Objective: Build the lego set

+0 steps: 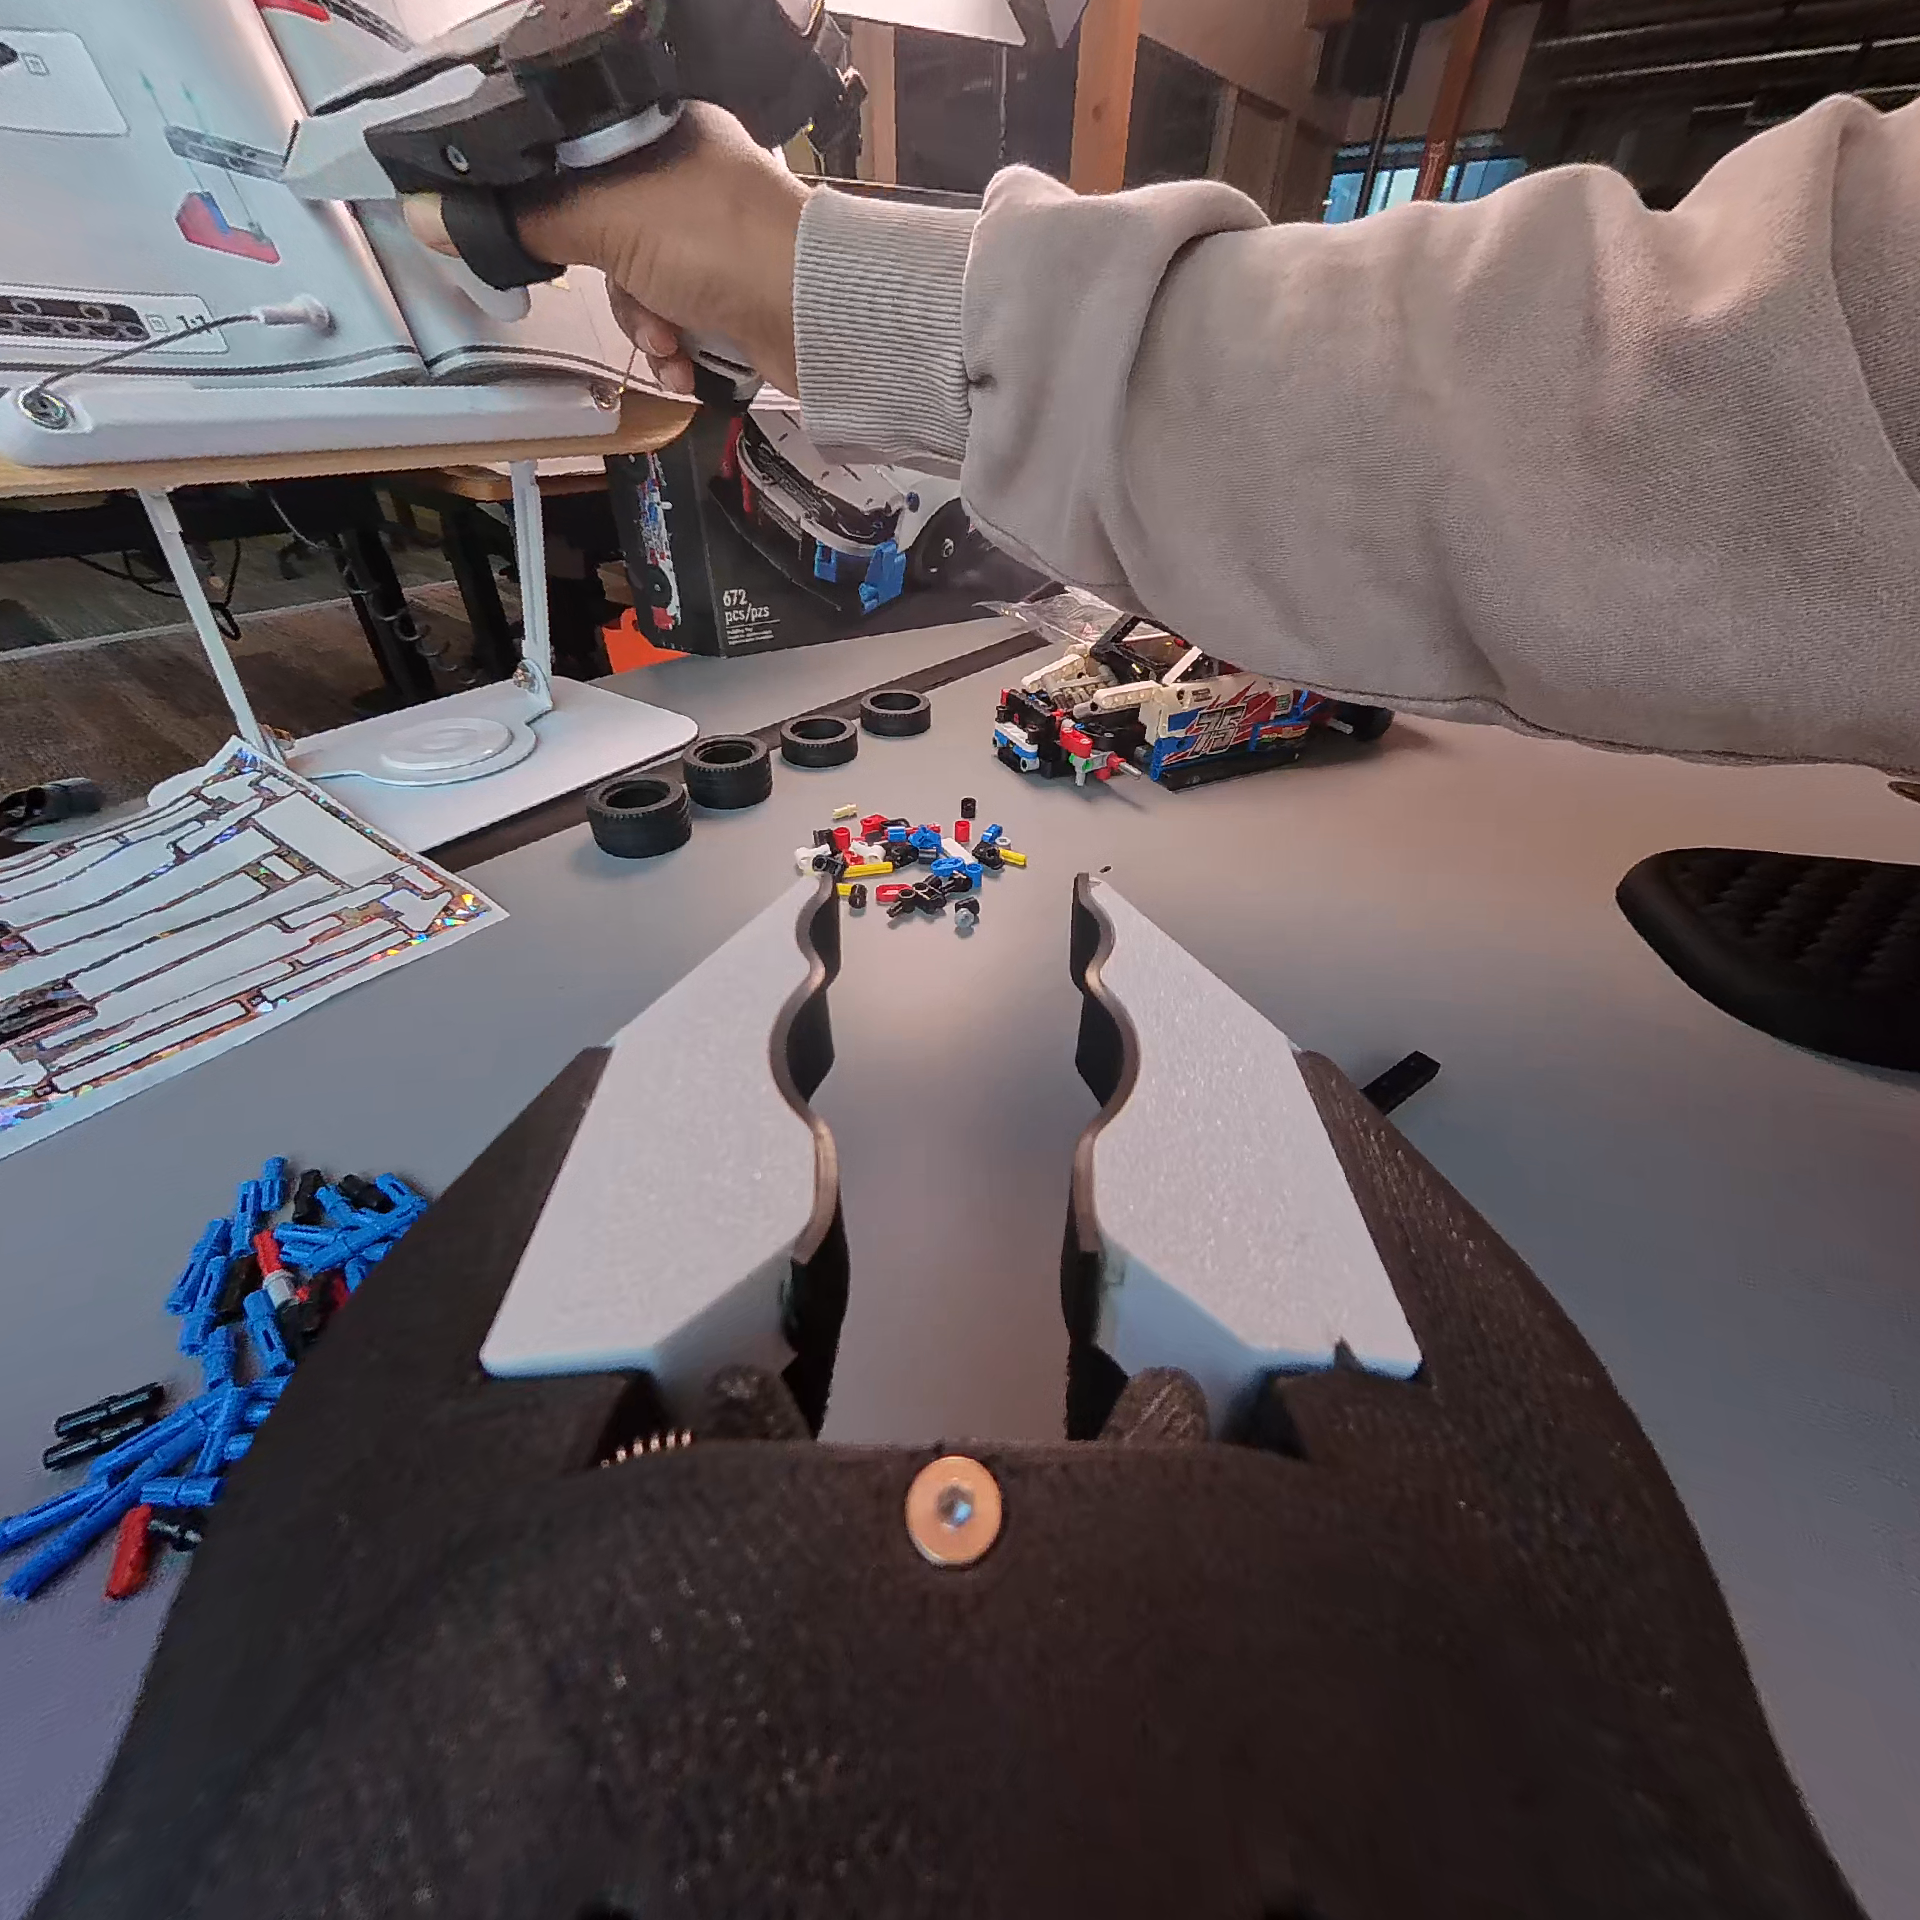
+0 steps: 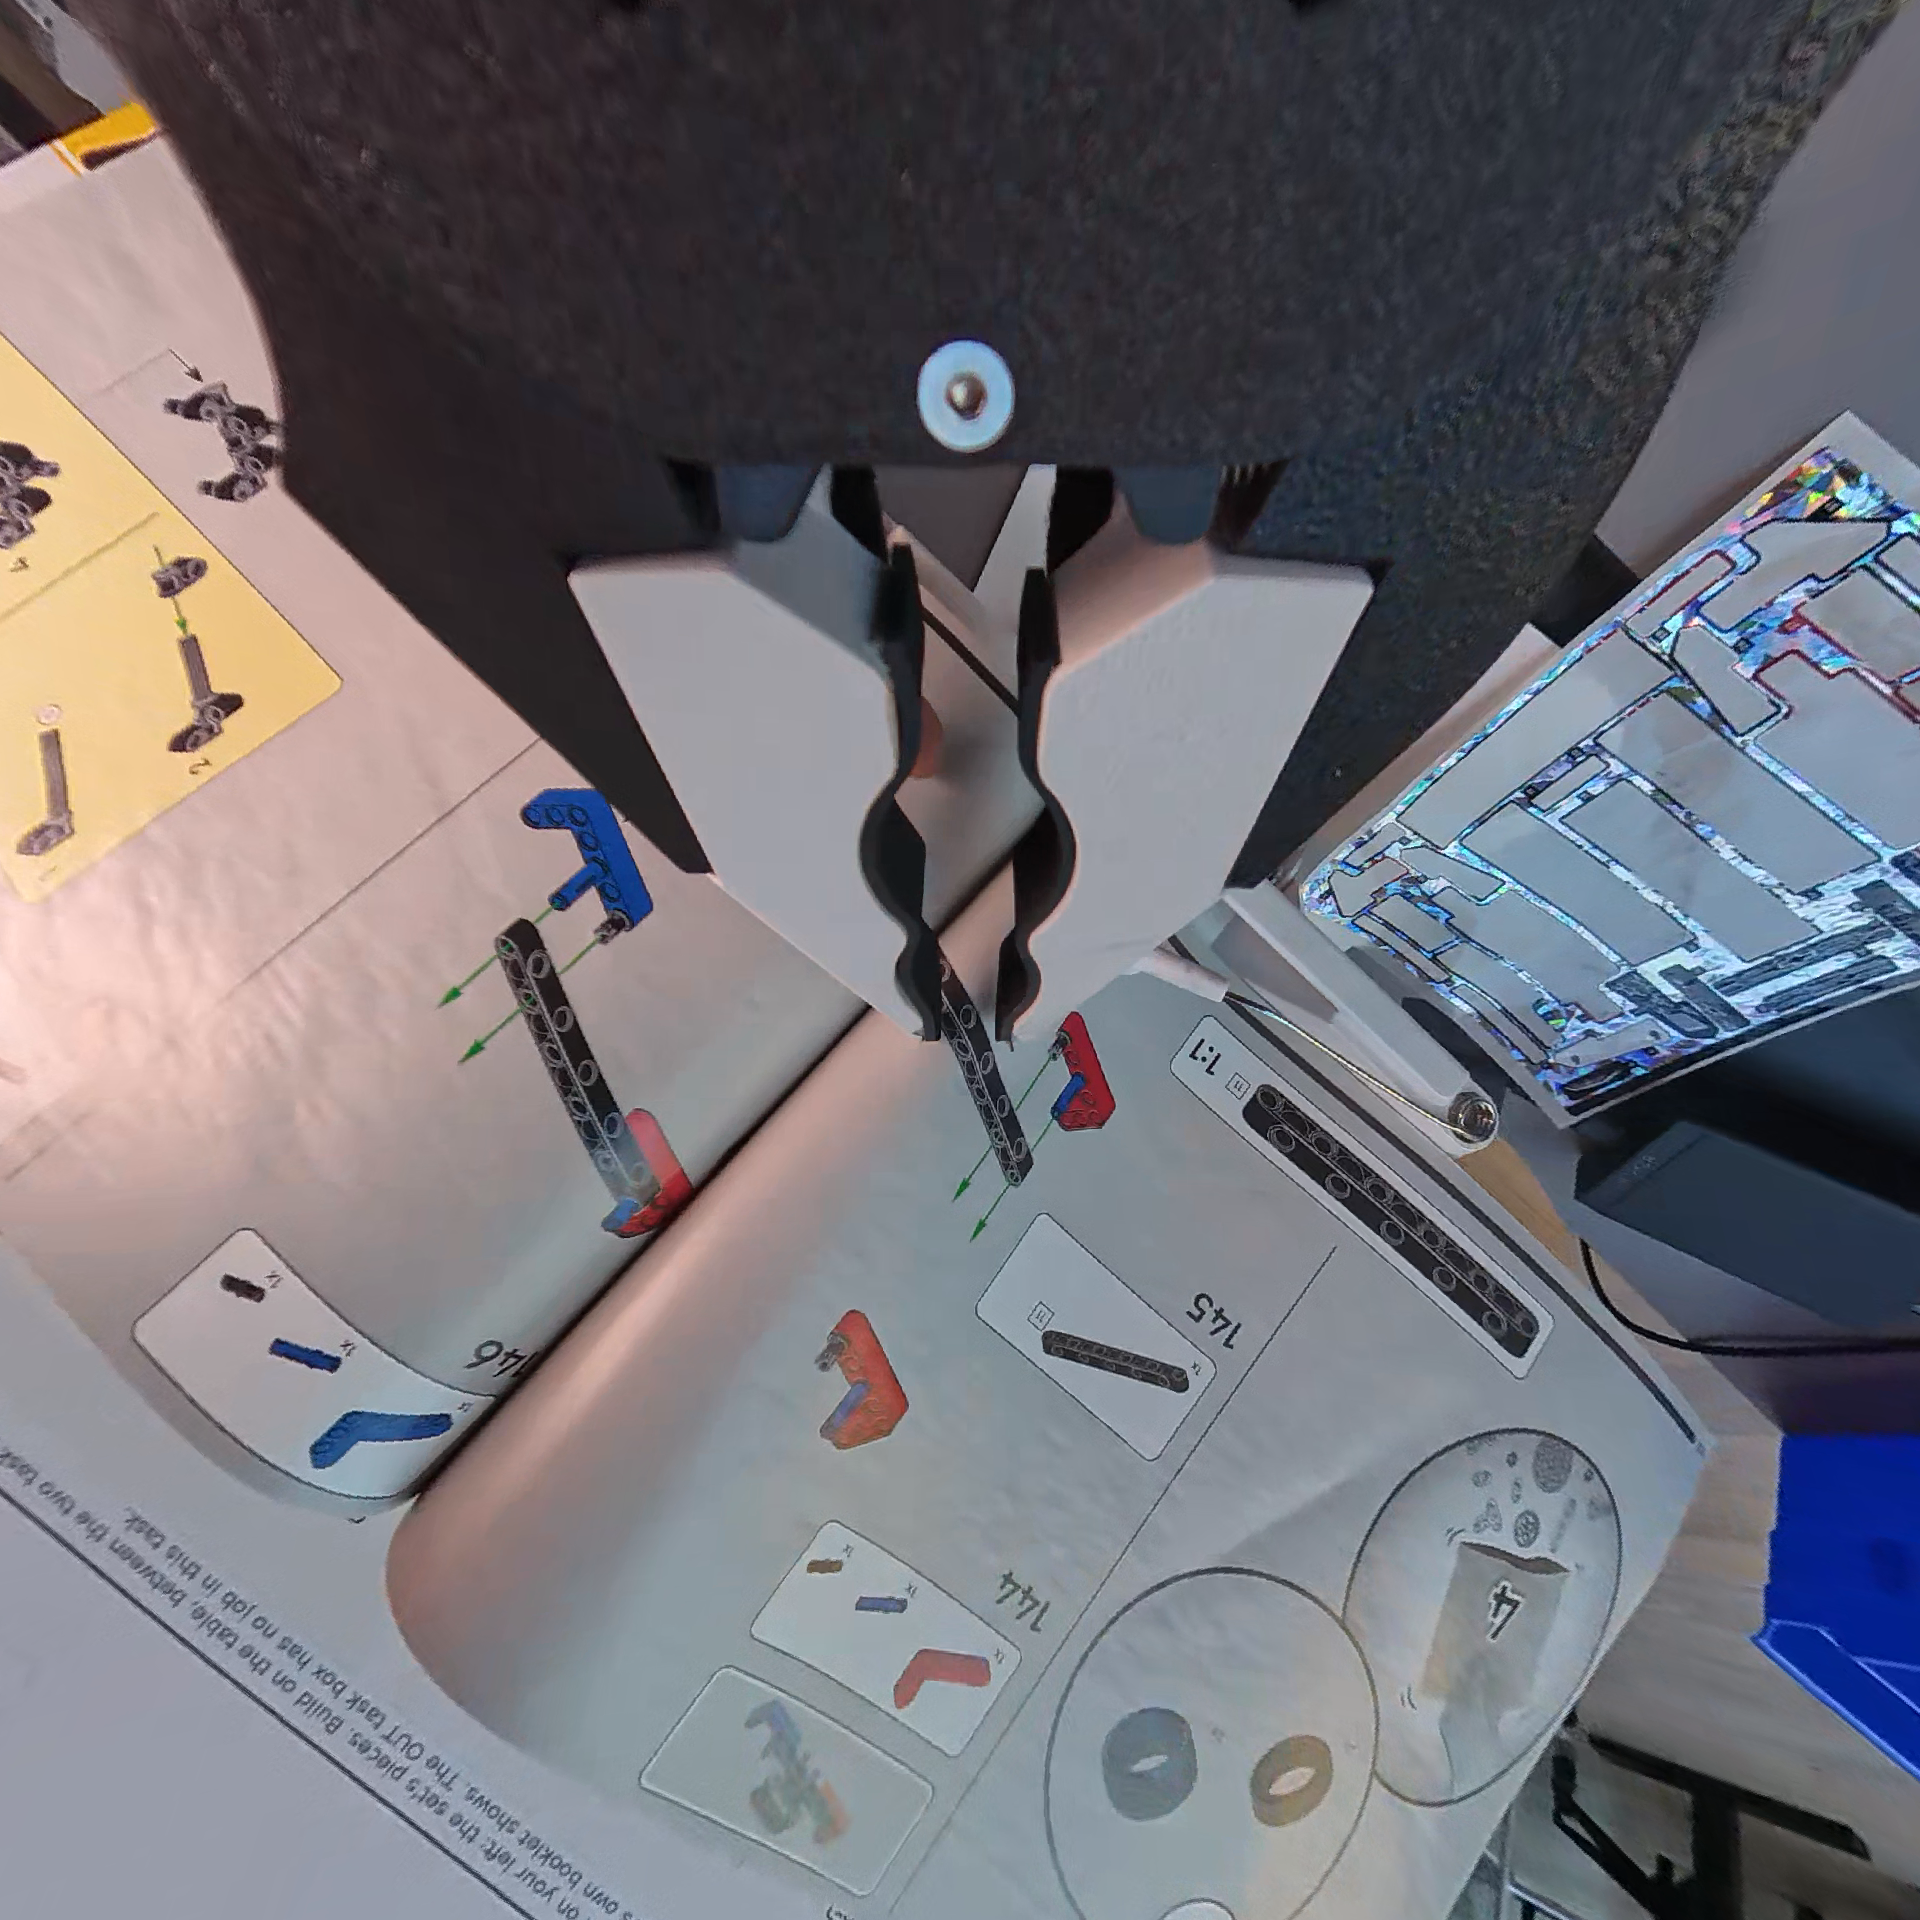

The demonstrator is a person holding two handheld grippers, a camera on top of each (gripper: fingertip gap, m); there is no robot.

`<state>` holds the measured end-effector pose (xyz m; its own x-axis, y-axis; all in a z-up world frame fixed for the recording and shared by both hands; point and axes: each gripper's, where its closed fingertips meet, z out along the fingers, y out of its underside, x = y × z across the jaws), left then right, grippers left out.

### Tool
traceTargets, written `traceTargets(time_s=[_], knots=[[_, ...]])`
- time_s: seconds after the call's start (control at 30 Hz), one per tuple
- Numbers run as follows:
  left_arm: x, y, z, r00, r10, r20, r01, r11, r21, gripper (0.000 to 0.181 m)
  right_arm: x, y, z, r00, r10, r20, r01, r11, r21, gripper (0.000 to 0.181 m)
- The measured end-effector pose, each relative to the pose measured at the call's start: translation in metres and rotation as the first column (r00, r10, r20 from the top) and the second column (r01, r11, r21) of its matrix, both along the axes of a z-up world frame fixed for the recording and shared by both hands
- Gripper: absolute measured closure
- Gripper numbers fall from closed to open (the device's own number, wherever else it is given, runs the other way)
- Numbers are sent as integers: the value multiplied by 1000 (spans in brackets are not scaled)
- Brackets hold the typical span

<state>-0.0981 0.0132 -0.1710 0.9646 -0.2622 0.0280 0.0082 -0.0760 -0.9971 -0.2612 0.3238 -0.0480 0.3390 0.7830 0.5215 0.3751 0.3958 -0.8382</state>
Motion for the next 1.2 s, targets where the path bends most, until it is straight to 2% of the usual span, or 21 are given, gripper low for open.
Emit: traceTargets(time_s=[0.2,0.43,0.7,0.87,1.2], knots=[[2,0,0,1000,-6,0,6,1000,0,137,1,0,0,1000,13,24,-14,999,44,175],[1,-1,2,1000,-3,-3,3,1000,4,137,-12,-23,-10,993,91,79,-96,993,64,180],[1,-2,5,1000,-7,-2,7,1000,13,137,-17,-14,-21,994,21,111,-22,1000,13,181],[4,-2,6,1000,-18,-4,18,1000,13,137,-13,-15,-31,994,22,107,-23,1000,7,181],[3,-2,5,1000,-11,-25,11,1000,13,137,-8,-21,-26,997,40,72,-38,999,-28,181]])
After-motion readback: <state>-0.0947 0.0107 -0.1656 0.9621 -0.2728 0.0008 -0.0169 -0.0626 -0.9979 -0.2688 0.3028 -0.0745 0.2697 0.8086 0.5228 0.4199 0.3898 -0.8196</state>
